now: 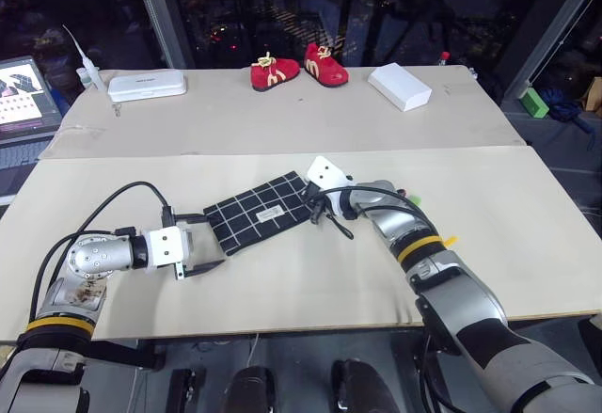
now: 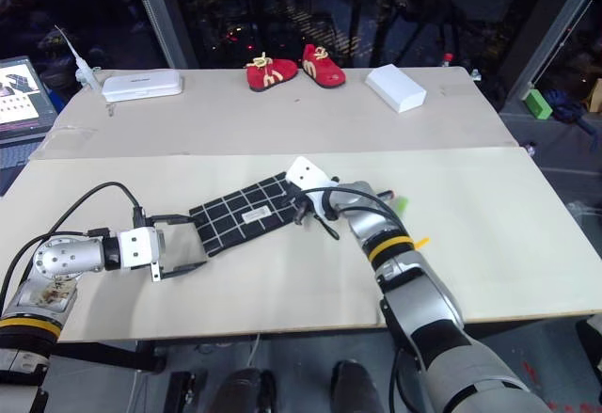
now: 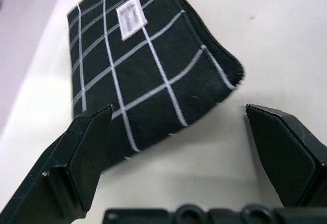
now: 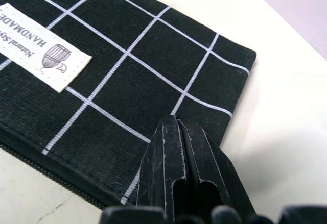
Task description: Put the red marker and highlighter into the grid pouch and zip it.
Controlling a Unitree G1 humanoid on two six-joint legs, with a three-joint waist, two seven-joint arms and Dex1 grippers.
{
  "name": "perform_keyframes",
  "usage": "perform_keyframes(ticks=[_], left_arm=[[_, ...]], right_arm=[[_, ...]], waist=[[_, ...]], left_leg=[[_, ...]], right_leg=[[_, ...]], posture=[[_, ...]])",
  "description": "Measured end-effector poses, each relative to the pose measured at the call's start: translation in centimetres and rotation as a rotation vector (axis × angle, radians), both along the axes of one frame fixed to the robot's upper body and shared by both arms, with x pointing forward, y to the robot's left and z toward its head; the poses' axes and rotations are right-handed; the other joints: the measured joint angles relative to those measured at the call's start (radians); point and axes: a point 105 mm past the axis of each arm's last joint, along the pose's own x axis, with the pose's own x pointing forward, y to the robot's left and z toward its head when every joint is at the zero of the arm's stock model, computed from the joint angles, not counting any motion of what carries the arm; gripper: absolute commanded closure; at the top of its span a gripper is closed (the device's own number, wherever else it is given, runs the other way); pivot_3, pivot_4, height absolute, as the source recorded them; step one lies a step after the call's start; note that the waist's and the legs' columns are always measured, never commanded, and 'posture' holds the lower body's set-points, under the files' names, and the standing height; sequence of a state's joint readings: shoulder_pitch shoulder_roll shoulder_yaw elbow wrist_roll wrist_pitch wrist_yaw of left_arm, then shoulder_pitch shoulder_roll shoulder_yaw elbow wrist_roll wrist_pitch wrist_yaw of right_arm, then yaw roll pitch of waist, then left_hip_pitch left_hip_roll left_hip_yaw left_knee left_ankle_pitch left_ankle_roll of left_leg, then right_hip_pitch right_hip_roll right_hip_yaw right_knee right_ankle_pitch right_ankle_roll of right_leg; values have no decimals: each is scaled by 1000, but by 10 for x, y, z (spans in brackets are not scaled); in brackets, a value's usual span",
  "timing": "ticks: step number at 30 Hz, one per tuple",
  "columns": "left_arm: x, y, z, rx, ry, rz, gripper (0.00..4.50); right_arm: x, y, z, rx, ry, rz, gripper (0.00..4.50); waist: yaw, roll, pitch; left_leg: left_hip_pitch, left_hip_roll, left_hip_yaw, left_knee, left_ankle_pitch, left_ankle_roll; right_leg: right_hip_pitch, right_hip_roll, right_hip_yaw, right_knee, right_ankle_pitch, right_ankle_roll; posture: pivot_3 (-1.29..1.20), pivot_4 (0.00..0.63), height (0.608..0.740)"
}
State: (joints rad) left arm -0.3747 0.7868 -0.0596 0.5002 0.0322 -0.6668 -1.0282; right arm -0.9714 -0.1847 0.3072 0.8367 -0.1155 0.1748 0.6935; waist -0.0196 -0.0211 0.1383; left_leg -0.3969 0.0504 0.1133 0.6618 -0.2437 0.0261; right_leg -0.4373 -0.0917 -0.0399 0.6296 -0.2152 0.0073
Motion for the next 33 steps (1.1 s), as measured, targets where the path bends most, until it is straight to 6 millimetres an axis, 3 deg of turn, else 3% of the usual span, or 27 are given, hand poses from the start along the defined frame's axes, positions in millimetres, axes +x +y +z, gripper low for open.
perform_keyframes(ticks=[7,17,29,33], left_arm=[[7,-29,-1,-17,-103,-77,0],[8,-31,-4,-26,-150,-79,0],[25,-45,-4,-36,-198,-82,0],[25,-50,-7,-41,-158,-101,1072]], right_arm=[[1,0,0,13,4,-9,4452],[2,-1,-1,27,12,-23,4452],[4,-4,-3,35,21,-41,4452],[4,-5,-2,36,21,-43,4500]], waist=[[0,0,0],[2,0,0],[5,0,0],[3,0,0]], left_leg=[[0,0,0,0,0,0],[1,0,0,0,0,0],[8,0,0,0,0,0],[7,0,0,0,0,0]], right_leg=[[0,0,0,1,0,0],[1,0,0,0,0,0],[8,-1,-1,0,0,0],[8,0,-1,0,0,0]], posture=[[0,150,740],[0,150,740],[0,150,740],[0,150,740]])
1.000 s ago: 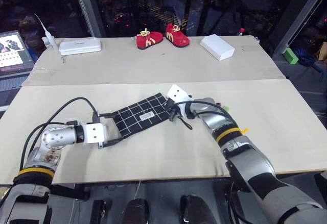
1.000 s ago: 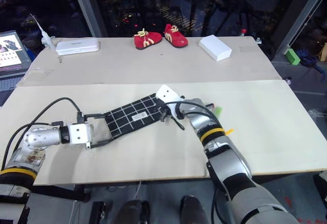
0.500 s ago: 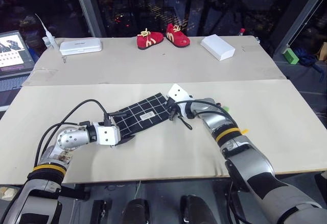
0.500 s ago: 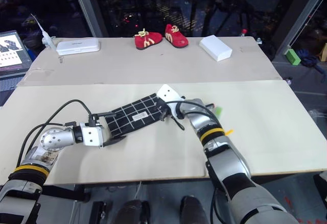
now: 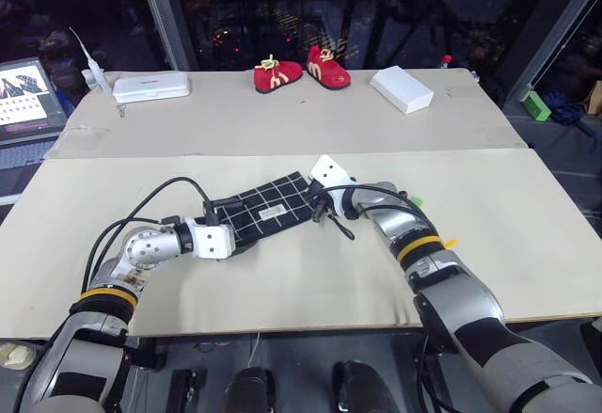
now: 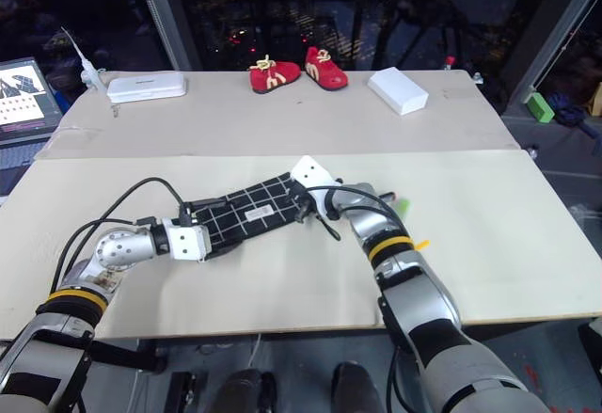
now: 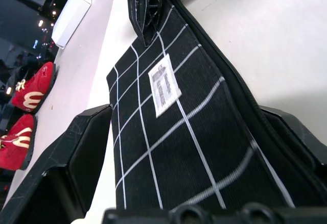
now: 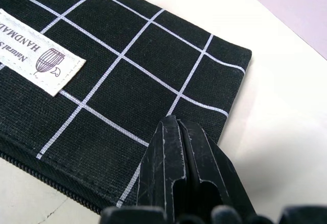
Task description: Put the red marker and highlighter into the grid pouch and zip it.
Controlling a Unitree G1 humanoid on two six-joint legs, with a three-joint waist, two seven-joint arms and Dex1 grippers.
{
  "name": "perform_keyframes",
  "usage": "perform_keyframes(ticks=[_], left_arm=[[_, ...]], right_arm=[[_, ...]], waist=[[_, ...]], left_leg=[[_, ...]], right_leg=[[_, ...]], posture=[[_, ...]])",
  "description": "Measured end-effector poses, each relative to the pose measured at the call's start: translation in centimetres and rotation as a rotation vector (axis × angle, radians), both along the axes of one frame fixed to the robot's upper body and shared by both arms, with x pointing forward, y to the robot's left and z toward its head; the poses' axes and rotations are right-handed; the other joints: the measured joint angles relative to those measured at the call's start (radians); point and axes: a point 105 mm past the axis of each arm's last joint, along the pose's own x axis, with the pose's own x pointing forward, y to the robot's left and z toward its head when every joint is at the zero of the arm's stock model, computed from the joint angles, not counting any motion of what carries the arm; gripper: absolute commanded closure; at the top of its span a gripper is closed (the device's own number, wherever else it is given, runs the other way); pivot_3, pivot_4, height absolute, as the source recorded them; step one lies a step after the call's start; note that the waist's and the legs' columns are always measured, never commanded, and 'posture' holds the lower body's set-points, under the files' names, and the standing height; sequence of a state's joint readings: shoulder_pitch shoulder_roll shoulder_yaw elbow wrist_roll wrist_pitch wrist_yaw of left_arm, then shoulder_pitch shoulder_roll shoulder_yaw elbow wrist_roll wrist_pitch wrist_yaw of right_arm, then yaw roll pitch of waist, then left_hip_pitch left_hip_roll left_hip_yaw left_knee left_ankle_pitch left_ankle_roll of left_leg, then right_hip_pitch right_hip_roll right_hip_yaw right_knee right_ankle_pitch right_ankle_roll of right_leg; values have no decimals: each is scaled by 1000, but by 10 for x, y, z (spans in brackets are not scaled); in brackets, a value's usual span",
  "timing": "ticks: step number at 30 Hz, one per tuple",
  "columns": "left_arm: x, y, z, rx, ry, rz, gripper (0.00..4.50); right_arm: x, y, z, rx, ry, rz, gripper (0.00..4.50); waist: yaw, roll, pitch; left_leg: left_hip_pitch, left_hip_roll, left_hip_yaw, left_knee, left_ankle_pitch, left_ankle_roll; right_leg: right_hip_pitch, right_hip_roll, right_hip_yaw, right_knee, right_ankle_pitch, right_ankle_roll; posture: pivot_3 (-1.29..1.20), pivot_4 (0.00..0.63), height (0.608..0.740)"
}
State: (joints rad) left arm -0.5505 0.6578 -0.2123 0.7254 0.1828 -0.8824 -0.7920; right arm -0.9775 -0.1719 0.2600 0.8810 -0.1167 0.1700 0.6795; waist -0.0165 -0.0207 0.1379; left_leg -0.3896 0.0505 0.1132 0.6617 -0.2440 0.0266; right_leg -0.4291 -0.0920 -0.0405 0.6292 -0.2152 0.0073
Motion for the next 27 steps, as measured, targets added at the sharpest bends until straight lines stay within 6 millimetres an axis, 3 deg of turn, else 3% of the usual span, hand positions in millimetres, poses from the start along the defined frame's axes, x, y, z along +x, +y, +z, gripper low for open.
perform_keyframes(ticks=[9,17,20,21,25,27], left_arm=[[-7,-3,-6,9,75,-54,4305],[-6,-6,-5,-29,100,-38,4409],[-4,-7,-4,-50,122,-14,4500],[-4,-8,-4,-59,130,-5,4500],[-4,-12,-2,-135,174,43,4500],[-1,-13,3,-190,188,80,4500]], right_arm=[[2,-6,1,-5,-4,-15,4500],[4,-11,5,35,7,-36,4500],[7,-20,16,213,84,-103,3691],[7,-21,25,280,108,-100,3236],[-4,-22,79,447,99,11,1974],[-12,-25,100,518,116,45,1974]], waist=[[-1,0,0],[-1,0,0],[-1,0,0],[-1,0,0],[-4,0,0],[-2,0,0]], left_leg=[[-1,0,0,0,0,1],[-1,0,0,0,0,1],[-2,0,-1,0,0,1],[-3,0,-1,0,-1,1],[-11,1,-2,0,-1,1],[-12,1,-3,0,-1,1]], right_leg=[[0,0,0,-1,0,0],[0,0,0,-1,0,0],[0,0,0,-1,0,0],[-1,0,0,0,0,0],[-9,0,0,2,1,1],[-10,1,-1,2,0,1]], posture=[[0,150,740],[0,150,740],[0,150,740],[0,150,740],[0,150,740],[0,150,740]])
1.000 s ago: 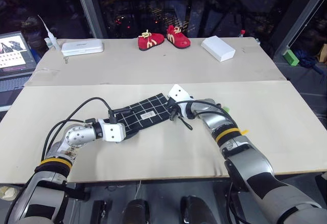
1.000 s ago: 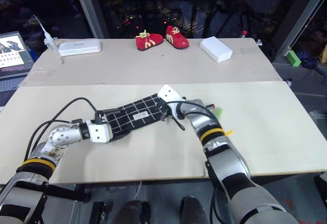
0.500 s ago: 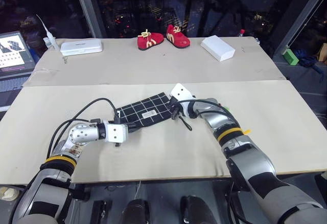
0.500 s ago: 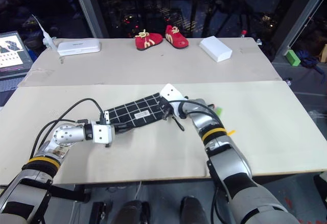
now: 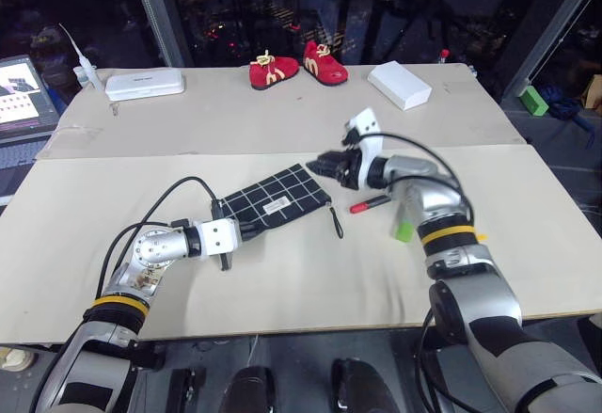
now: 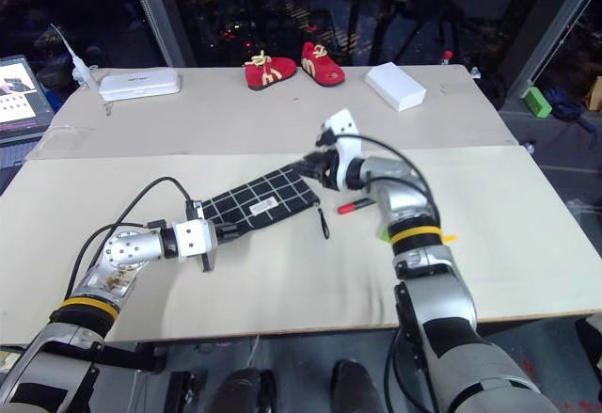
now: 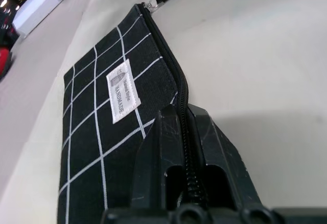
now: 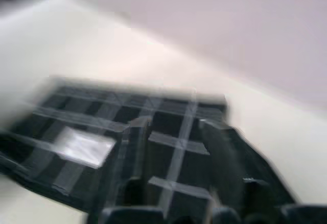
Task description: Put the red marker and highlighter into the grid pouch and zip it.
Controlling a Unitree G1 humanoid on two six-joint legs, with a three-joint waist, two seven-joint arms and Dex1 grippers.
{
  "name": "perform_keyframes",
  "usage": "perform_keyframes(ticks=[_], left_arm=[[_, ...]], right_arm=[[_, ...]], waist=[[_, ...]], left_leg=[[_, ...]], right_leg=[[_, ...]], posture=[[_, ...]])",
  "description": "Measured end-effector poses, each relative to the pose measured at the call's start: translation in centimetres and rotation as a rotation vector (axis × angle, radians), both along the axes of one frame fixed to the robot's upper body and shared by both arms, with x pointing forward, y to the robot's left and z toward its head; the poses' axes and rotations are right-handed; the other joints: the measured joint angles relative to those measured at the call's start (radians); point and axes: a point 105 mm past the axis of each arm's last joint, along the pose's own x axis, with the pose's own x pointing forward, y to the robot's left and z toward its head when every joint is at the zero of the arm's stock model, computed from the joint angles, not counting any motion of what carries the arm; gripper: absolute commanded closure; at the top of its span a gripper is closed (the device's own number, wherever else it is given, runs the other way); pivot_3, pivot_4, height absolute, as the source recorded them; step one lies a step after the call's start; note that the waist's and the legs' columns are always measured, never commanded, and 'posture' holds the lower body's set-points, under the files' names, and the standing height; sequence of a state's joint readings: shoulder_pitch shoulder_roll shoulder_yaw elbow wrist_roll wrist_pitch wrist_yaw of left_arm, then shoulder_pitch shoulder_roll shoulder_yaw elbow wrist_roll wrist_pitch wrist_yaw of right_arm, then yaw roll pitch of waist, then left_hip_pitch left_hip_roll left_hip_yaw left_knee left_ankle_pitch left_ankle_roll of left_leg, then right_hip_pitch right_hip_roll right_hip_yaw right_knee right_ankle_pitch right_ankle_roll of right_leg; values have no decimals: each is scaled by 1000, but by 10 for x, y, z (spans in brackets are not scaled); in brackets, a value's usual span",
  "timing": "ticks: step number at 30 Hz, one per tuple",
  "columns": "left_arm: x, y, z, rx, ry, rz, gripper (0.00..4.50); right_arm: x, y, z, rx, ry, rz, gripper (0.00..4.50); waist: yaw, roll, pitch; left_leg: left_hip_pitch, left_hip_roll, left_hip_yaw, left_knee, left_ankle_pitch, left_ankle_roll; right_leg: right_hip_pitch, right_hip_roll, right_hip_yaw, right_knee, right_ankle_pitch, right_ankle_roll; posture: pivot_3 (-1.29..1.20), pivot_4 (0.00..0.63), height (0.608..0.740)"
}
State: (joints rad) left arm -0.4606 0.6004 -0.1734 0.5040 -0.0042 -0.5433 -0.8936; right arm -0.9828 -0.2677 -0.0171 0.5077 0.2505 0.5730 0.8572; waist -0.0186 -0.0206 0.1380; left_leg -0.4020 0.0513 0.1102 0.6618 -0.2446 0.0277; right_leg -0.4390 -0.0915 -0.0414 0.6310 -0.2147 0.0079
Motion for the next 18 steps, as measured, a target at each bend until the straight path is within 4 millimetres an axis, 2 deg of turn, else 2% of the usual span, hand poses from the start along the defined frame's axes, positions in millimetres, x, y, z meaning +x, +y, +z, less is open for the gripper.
perform_keyframes(ticks=[2,4,6,9,12,18], left_arm=[[3,-2,9,-50,5,48,4500],[5,-1,16,-83,0,86,4500],[6,1,21,-108,8,133,4500],[5,-1,23,-137,26,181,4500],[6,-8,27,-168,36,202,4500],[3,-14,30,-184,45,208,4500]], right_arm=[[-10,-11,16,24,-10,8,1974],[-14,-23,14,-11,-22,-20,1974],[-17,-36,-4,-76,-6,-80,1974],[-19,-47,-49,-161,83,-179,1974],[-21,-43,-74,-220,123,-223,1974],[-10,-23,-70,-193,91,-245,1974]], waist=[[3,0,0],[6,0,0],[6,0,0],[4,0,0],[-5,0,0],[-9,0,0]], left_leg=[[-1,0,-1,0,0,0],[-1,-1,-1,0,0,0],[0,-1,0,0,0,0],[1,-2,0,0,0,0],[2,-1,0,0,1,-1],[3,-1,0,0,1,-2]], right_leg=[[0,0,-1,-1,0,0],[1,0,-1,-1,0,0],[1,-1,-1,-2,0,0],[0,-1,1,-3,0,0],[0,1,2,-2,0,0],[1,1,2,-3,0,0]], posture=[[0,150,740],[0,150,740],[0,150,740],[0,150,740],[0,150,740],[0,150,740]])
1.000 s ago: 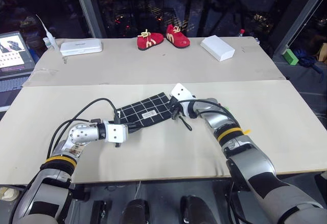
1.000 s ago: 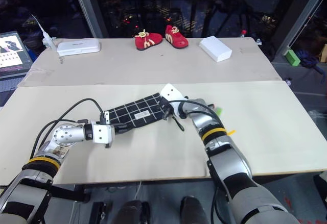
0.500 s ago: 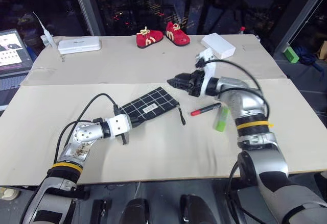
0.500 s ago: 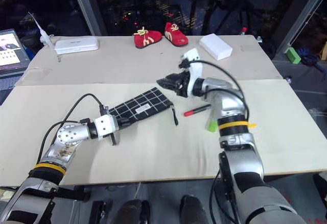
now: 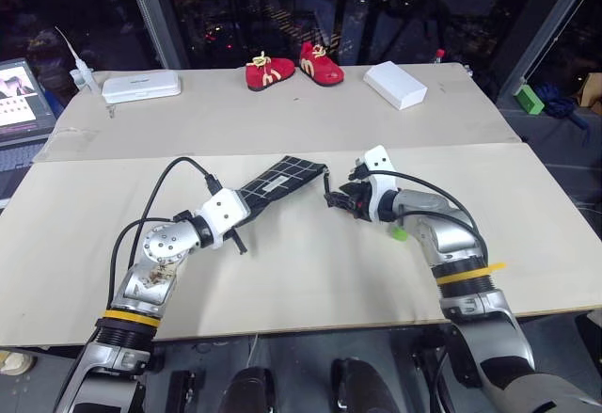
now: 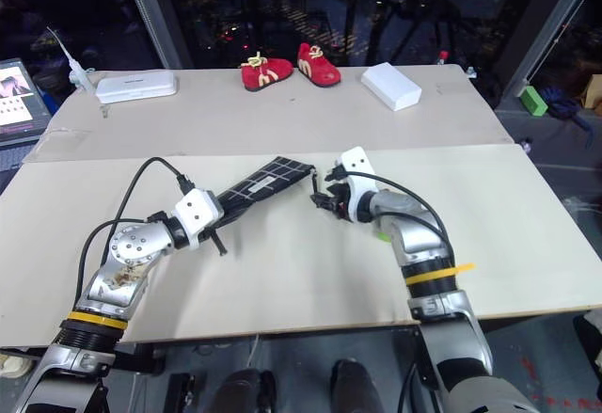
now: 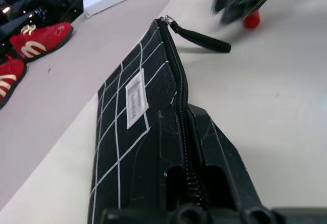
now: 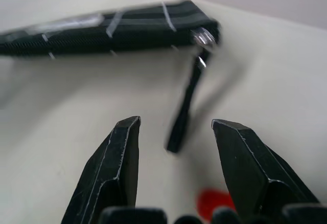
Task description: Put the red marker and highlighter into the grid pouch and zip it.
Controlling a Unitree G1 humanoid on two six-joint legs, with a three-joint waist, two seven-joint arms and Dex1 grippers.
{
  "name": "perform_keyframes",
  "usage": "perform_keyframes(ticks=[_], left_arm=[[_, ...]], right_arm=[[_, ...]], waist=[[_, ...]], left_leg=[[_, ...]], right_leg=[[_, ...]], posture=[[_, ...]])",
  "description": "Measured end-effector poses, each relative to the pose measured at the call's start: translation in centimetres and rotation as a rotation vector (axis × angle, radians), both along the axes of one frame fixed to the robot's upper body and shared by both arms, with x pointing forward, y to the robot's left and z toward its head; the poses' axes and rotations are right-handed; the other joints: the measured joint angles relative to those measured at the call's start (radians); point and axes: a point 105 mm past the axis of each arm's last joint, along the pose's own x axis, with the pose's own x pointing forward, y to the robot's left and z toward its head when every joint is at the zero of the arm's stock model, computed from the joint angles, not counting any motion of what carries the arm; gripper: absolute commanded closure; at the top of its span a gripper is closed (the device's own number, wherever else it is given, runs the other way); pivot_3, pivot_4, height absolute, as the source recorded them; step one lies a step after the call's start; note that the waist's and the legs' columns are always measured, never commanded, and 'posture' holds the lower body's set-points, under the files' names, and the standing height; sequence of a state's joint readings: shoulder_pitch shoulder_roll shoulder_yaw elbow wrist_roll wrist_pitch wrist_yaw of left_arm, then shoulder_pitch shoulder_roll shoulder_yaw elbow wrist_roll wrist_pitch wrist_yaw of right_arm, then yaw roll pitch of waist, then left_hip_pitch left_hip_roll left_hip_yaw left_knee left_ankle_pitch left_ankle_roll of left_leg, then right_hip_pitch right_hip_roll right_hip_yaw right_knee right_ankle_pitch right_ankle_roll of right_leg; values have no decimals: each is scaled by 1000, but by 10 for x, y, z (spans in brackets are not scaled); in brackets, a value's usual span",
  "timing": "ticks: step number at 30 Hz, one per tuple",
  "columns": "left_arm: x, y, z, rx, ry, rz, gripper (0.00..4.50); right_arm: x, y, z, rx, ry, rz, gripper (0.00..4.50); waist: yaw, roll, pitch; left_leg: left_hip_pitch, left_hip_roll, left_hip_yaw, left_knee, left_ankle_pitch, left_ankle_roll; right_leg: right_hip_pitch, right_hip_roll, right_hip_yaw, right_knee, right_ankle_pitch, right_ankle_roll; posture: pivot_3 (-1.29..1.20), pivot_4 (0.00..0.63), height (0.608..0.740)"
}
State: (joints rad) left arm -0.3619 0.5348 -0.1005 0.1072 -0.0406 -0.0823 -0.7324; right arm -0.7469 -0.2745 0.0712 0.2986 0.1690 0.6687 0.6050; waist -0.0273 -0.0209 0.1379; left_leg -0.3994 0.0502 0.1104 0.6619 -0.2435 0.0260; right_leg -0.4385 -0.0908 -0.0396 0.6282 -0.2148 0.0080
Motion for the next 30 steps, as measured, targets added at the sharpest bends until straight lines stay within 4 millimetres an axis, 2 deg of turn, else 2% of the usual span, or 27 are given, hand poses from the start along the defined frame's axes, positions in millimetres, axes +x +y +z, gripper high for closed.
perform_keyframes(ticks=[8,14,18,21,26,30], left_arm=[[-1,0,-2,-6,15,15,4500],[-1,-3,1,-21,8,21,4500],[-3,-4,4,-27,-4,18,4500],[-3,-3,1,-28,5,26,4500],[-5,-3,-1,-28,15,31,4500],[-5,-3,-1,-28,15,31,4500]], right_arm=[[14,4,-11,-53,0,-16,1974],[23,13,-11,-47,-5,-8,1974],[29,14,-22,-72,8,-26,1974],[30,14,-26,-79,13,-25,2632],[30,18,-21,-78,-16,17,4402],[26,23,-17,-80,-26,79,4402]], waist=[[9,0,0],[8,0,0],[7,0,0],[7,0,0],[7,0,0],[7,0,0]], left_leg=[[-1,0,0,0,0,0],[-1,0,0,0,0,0],[-1,0,0,0,0,0],[-1,0,0,0,0,0],[-1,0,0,0,0,0],[-1,0,0,0,0,0]], right_leg=[[0,0,0,0,0,0],[0,0,0,0,0,0],[0,0,0,0,0,0],[0,0,0,1,0,0],[0,0,0,1,0,0],[0,0,0,1,0,0]], posture=[[0,150,740],[0,150,740],[0,150,740],[0,150,740],[0,150,740],[0,150,740]])
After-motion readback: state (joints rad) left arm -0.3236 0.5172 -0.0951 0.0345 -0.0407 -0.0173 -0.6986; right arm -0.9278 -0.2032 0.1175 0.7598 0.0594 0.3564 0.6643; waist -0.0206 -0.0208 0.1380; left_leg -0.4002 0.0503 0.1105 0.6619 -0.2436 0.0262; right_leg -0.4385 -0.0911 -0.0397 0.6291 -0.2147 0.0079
